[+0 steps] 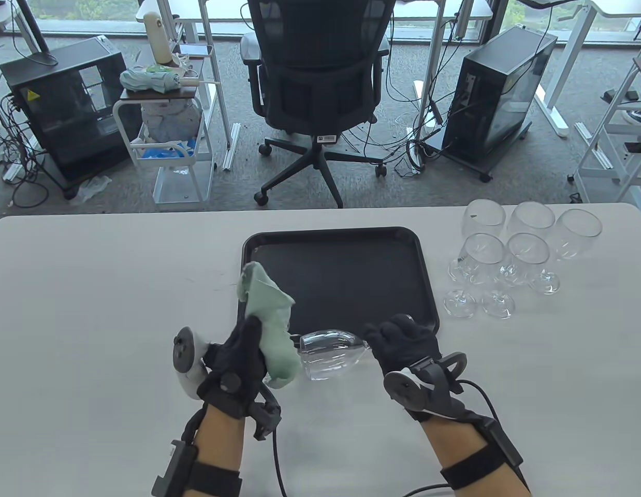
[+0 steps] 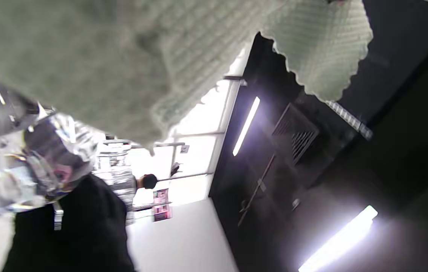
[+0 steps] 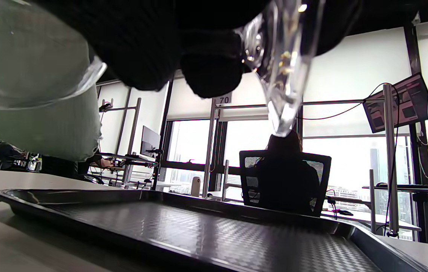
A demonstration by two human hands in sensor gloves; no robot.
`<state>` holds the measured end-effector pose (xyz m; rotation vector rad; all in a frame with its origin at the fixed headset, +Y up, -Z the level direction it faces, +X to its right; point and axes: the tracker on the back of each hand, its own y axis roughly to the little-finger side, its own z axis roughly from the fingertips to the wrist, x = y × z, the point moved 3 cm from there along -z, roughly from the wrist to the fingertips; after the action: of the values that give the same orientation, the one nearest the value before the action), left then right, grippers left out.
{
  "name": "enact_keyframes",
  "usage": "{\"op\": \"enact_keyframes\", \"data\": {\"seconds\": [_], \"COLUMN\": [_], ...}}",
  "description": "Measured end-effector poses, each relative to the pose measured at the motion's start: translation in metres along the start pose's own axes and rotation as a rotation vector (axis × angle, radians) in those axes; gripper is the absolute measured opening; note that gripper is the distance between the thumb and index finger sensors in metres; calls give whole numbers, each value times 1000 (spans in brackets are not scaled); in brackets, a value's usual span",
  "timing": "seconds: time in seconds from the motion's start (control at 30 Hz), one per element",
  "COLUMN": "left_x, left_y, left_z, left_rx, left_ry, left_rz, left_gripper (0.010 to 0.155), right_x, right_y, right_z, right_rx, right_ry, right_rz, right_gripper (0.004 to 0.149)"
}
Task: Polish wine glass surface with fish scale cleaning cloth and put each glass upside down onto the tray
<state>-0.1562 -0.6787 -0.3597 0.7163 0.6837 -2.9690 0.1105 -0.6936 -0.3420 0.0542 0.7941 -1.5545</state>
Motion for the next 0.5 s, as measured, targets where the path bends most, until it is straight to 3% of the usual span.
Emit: {"op": "enact_keyframes", "data": {"seconds": [0.17,0.23,0.3,0.4,0.5], "left_x": [-31,-35,-38,-40,-34], "left_y": [-1,8,14,13,9], "left_z": [-1,-1,-1,-1,2], "left_rx": [113,85,63,5,-32], "left_ry": [73,61,-8,-86,-155], "left_rz": [-402,-341,-267,-418,-398], "left_gripper": [59,59,68,84,76], "right_x": [-19,-25,-27,-28,-35], "right_y": [0,2,2,0,0], "right_z": [4,6,9,10,10], "right_rx": [41,62,36,32,-16], "right_ry": [83,108,130,124,148], "right_rz": [-82,-123,-127,-138,-160], "right_gripper": [49,48,48,48,49]}}
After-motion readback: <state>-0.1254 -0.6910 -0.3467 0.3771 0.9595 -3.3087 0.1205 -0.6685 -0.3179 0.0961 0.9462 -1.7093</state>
